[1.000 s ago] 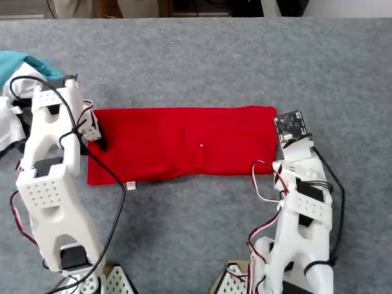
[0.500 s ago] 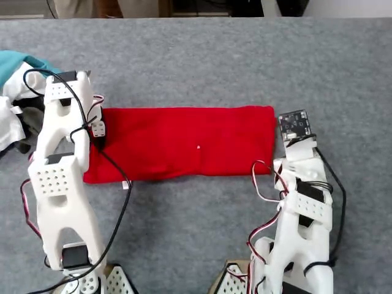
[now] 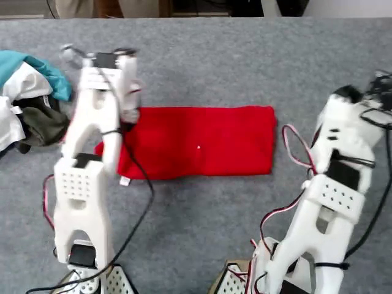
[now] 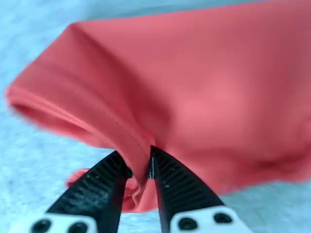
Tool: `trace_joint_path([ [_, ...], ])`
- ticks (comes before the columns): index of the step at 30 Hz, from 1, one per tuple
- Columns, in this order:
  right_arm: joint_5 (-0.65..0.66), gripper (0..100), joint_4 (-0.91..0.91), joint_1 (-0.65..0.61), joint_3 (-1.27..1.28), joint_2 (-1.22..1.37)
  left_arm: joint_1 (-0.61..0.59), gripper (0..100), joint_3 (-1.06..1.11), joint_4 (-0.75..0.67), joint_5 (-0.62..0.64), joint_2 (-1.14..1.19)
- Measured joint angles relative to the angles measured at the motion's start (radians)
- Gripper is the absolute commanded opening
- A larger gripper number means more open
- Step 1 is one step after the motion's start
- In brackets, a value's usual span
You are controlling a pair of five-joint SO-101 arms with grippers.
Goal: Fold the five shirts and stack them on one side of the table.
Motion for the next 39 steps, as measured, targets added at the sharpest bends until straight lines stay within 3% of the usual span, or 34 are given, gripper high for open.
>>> trace_joint_path([
  [3,-0.003,0.6,0.0,0.046,-0.068,0.0,0.127,2,-0.008,0.0,0.0,-0.051],
  [7,0.089,0.5,0.008,0.146,-0.149,0.0,0.273,2,-0.054,0.0,0.002,-0.064],
  [13,0.114,0.5,0.008,0.253,-0.203,0.0,0.422,2,-0.097,-0.103,0.13,-0.064],
  [24,0.192,0.5,0.008,0.267,-0.212,0.0,0.583,2,-0.098,-0.344,0.344,0.009],
  [29,0.193,0.5,0.008,0.267,-0.212,0.0,0.591,2,-0.098,-0.456,0.416,0.044],
  [39,0.229,0.5,0.008,0.267,-0.212,0.0,0.617,5,-0.098,-0.592,0.442,0.072],
])
